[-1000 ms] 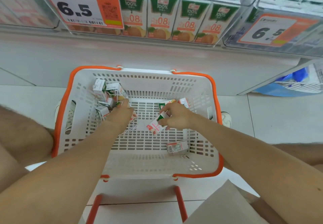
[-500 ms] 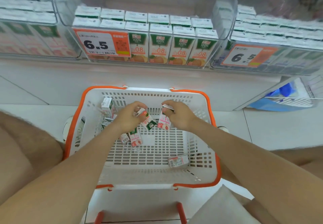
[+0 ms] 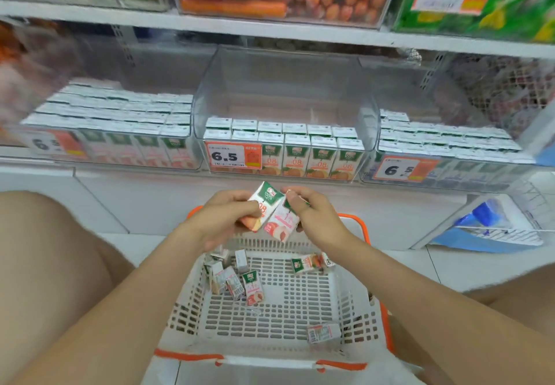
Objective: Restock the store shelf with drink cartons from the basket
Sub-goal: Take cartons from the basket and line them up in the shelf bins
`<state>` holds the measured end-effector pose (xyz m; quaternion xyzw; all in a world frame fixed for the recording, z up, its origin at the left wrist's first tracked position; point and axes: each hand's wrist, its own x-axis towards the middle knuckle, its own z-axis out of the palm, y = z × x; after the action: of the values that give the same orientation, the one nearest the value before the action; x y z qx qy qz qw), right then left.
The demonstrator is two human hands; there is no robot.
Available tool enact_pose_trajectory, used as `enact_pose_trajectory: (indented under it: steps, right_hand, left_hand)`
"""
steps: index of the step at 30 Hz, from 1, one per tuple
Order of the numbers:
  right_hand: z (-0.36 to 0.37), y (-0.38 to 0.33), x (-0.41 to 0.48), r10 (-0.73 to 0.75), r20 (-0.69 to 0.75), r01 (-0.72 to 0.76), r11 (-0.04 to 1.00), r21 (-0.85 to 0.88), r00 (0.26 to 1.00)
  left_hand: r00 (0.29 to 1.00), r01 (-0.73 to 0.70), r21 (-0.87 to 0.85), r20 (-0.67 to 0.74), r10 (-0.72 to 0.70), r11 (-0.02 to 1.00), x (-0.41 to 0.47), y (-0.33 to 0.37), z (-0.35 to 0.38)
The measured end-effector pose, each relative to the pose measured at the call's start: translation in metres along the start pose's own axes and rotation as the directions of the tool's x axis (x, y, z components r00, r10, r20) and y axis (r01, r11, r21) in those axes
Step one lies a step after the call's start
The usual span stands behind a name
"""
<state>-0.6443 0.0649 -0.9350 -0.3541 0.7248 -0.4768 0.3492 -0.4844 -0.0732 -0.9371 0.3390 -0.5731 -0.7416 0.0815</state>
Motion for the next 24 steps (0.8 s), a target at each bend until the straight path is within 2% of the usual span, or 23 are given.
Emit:
enact_pose_trajectory:
  steps: [7,11,13,15,17,19,21,24]
  right_hand:
    - [0.02,-0.072,-0.001,-0.348,-0.017,0.34,0.924,-0.175,0.937]
    - [0.042,-0.121,0.008,-0.493,-0.108,0.437,0.838,-0.326,0.864]
    - [0.056,-0.145,0.019,-0.536,-0.123,0.471,0.812,-0.345,0.835]
    - [0.071,-0.167,0.032,-0.577,-0.122,0.521,0.795,-0.312,0.808]
    - [0.088,-0.187,0.048,-0.602,-0.097,0.557,0.78,-0.287,0.793]
    - [0.109,-0.202,0.068,-0.626,-0.065,0.572,0.747,-0.339,0.777]
    - [0.133,-0.216,0.093,-0.638,-0.053,0.564,0.714,-0.416,0.769]
    - [0.164,-0.232,0.129,-0.595,-0.047,0.523,0.74,-0.424,0.803]
  left_hand:
    - [0.965,-0.256,0.287,0.013,0.264,0.923,-0.048,0.085,-0.035]
    - [0.929,-0.311,0.377,-0.073,0.363,0.872,-0.066,0.128,-0.07]
    - [0.891,-0.345,0.399,-0.146,0.431,0.849,-0.069,0.144,-0.091]
    - [0.809,-0.364,0.451,-0.282,0.517,0.815,-0.065,0.155,-0.115]
    - [0.697,-0.342,0.494,-0.437,0.568,0.799,-0.057,0.159,-0.142]
    - [0.592,-0.305,0.522,-0.552,0.587,0.797,-0.051,0.157,-0.17]
    - [0.493,-0.224,0.597,-0.612,0.618,0.77,-0.046,0.152,-0.196]
    - [0.386,-0.125,0.635,-0.677,0.627,0.763,-0.042,0.151,-0.228]
